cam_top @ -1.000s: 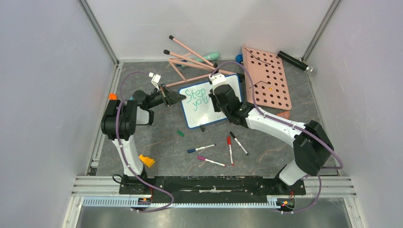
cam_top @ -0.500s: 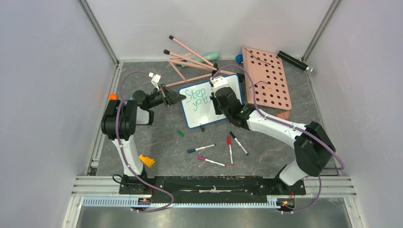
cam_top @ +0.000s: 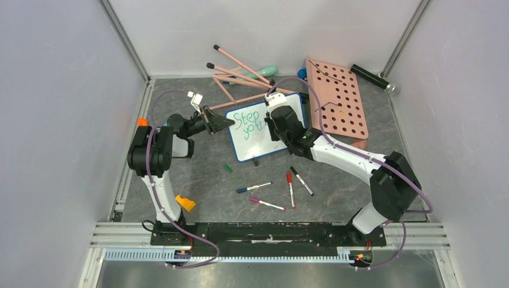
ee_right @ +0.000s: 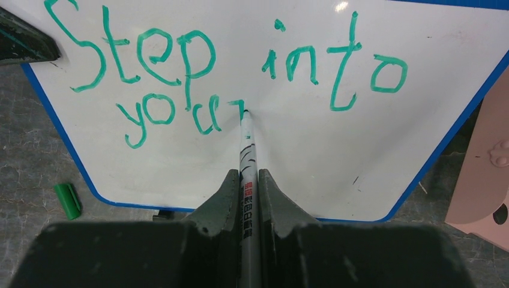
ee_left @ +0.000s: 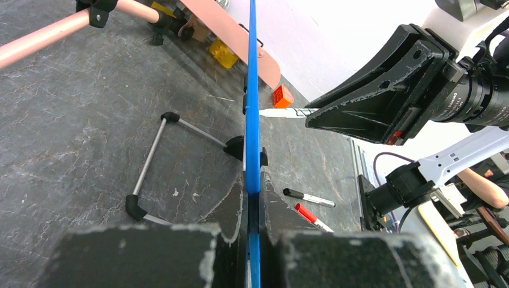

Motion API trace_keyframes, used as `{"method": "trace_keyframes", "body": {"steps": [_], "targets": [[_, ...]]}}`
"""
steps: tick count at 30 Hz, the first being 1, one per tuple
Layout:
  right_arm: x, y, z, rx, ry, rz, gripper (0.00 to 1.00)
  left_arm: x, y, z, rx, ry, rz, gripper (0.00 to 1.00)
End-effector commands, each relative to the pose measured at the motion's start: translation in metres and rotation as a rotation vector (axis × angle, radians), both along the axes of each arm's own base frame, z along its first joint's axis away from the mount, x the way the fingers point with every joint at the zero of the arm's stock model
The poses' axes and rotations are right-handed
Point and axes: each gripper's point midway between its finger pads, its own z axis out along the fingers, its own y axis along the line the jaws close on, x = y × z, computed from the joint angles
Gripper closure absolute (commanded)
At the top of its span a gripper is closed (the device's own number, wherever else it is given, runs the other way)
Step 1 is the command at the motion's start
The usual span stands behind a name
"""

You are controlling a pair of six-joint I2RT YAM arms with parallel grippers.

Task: Write a sentence on the whiteboard

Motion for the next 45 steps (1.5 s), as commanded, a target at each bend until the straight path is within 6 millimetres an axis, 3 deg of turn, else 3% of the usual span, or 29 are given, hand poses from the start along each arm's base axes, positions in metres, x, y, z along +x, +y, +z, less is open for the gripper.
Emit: {"method": "trace_keyframes", "body": {"steps": [1,9,20,34,45], "targets": [[0.016,-0.001,0.021,0.019,-0.055,-0.028,1.0,0.003,0.001,0.014,0.018,-0.138,-0.005,0.98],[0.018,-0.009,0.024,0.023,-0.059,-0.051,1.0,0.003,0.001,0.014,0.018,-0.14,-0.005,0.98],[-0.008,-0.02,0.048,0.093,-0.097,-0.006,1.0,0.004,0.001,0.014,0.018,-0.14,-0.004,0.98],[-0.041,-0.027,0.007,0.129,-0.078,0.088,1.0,0.004,0.002,0.014,0.017,-0.135,-0.001,0.98],[-0.033,-0.023,0.029,0.114,-0.158,0.12,1.0,0.005,0.005,0.014,0.017,-0.138,0.012,0.98]]}}
